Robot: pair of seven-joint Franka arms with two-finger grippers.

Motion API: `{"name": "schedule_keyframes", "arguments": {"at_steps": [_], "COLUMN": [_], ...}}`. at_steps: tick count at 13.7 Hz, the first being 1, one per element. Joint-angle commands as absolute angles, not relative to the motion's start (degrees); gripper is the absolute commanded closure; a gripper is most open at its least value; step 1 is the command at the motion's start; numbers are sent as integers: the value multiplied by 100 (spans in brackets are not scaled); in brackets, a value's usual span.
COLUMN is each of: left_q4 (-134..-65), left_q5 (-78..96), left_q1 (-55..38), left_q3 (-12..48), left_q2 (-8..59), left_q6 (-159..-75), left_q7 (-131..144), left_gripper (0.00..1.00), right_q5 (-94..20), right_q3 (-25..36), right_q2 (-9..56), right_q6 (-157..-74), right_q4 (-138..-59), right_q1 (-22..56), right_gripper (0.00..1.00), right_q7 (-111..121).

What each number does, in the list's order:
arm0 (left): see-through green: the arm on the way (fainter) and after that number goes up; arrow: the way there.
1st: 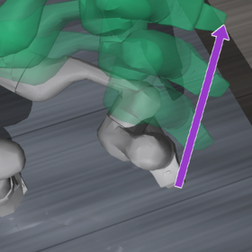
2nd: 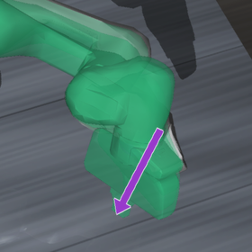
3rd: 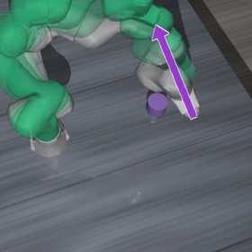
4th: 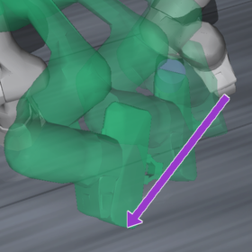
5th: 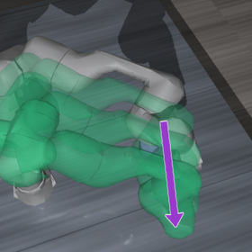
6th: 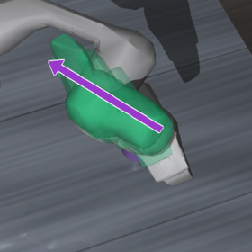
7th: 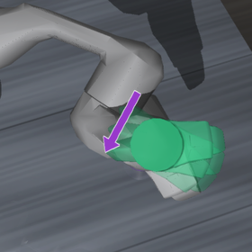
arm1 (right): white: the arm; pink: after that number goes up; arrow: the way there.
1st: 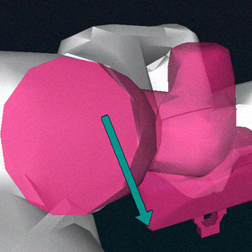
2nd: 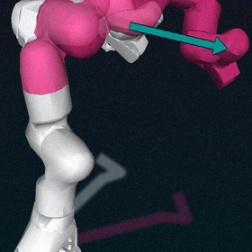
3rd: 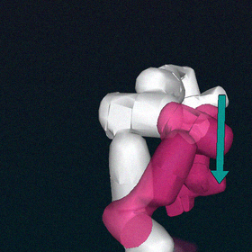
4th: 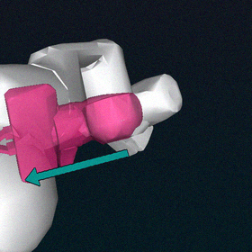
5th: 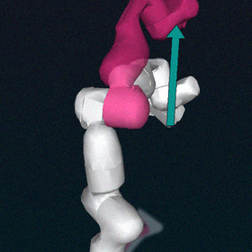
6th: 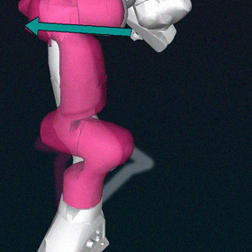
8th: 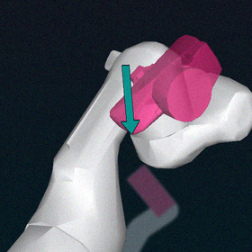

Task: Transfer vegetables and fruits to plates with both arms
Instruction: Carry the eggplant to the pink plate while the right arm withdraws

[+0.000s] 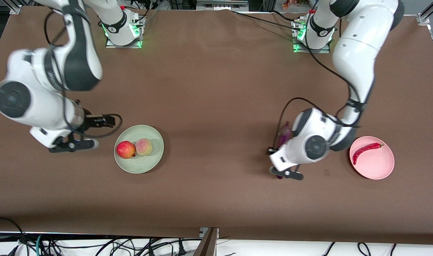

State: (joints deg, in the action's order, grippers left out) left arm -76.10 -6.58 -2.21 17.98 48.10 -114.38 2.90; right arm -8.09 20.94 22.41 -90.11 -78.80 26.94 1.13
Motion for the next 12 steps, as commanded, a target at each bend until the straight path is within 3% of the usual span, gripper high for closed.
{"name": "schedule_keyframes", "arguments": {"at_steps": [1, 4, 9, 12], "left_q4": [-7699, -7620, -7629, -7620], "left_q5": [-545, -554, -772, -966], "left_q1": [516, 1219, 2099, 2355], "left_q3": [1872, 1855, 1697, 1434], "left_q2": [4536, 4509, 4631, 4772], "left_q6": [-10830, -10320, -10292, -10553], "left_q7": [-1015, -2176, -3899, -4858], "left_gripper": [100, 100, 100, 100], "right_q5": [-652, 245, 246, 281], "right_q3": [551, -148, -298, -668], "right_q2": [1391, 907, -68, -71], "right_q6": [-8465, -8516, -8718, -8648], "right_q4": [-8252, -8612, -9287, -9325], "right_q1": [1175, 572, 19, -35], "right_gripper": [0, 0, 0, 0], "right_q7": [193, 229, 228, 211]}}
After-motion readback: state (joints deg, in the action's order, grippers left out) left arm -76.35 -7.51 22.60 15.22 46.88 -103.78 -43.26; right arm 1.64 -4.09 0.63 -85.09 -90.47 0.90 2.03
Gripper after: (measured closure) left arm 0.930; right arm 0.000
